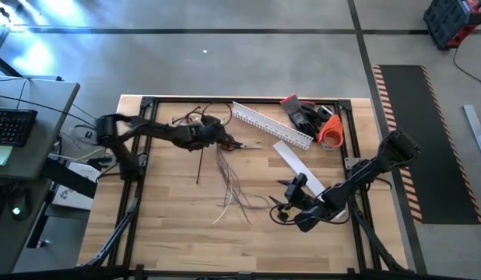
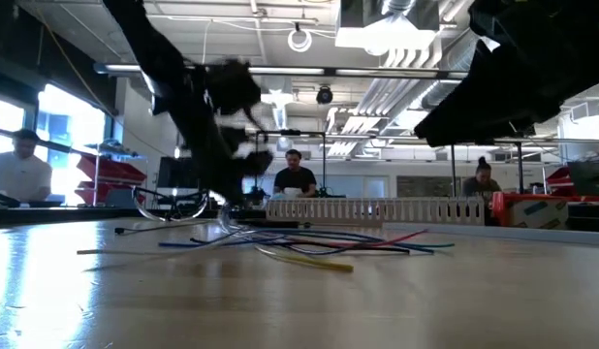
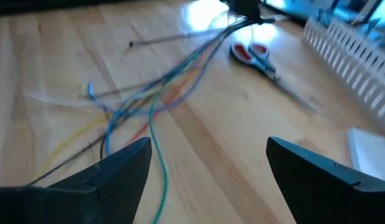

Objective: Ziptie cables
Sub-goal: Prepare the cable wires

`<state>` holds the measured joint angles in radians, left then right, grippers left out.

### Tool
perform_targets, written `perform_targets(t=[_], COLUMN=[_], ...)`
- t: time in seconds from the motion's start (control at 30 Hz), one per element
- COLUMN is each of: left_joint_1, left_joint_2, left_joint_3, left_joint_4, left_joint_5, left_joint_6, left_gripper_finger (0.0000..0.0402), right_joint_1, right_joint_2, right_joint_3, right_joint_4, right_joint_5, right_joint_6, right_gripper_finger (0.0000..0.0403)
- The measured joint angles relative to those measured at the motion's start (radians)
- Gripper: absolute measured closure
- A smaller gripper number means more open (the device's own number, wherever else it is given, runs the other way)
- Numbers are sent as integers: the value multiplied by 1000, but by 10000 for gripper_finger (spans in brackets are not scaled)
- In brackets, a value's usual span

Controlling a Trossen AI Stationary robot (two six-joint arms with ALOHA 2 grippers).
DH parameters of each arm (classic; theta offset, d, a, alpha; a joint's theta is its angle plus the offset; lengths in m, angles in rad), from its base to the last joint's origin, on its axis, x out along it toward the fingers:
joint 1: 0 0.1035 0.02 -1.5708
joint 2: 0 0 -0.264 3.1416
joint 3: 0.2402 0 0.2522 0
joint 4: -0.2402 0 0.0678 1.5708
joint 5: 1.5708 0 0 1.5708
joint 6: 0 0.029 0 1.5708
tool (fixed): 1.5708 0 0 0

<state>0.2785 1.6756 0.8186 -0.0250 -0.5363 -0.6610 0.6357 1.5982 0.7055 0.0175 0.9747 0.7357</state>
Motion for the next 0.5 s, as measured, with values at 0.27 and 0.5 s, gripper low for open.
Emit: perform_targets(t=[0.27, 0.5], left_joint_1=[-292, -646], left_joint_2=[-314, -378], left_joint_3=[3, 2], left_joint_4=[41, 139], left_joint_5=[-45, -41], left_joint_6=[313, 514], left_gripper_finger=[397, 400], right_joint_1=[-1, -11], right_joint_2=[0, -1], right_joint_3=[0, 1], right_joint_4=[306, 717], right_joint_5=[-91, -182], right_joint_6=[-329, -672], right_gripper_finger=[96, 96])
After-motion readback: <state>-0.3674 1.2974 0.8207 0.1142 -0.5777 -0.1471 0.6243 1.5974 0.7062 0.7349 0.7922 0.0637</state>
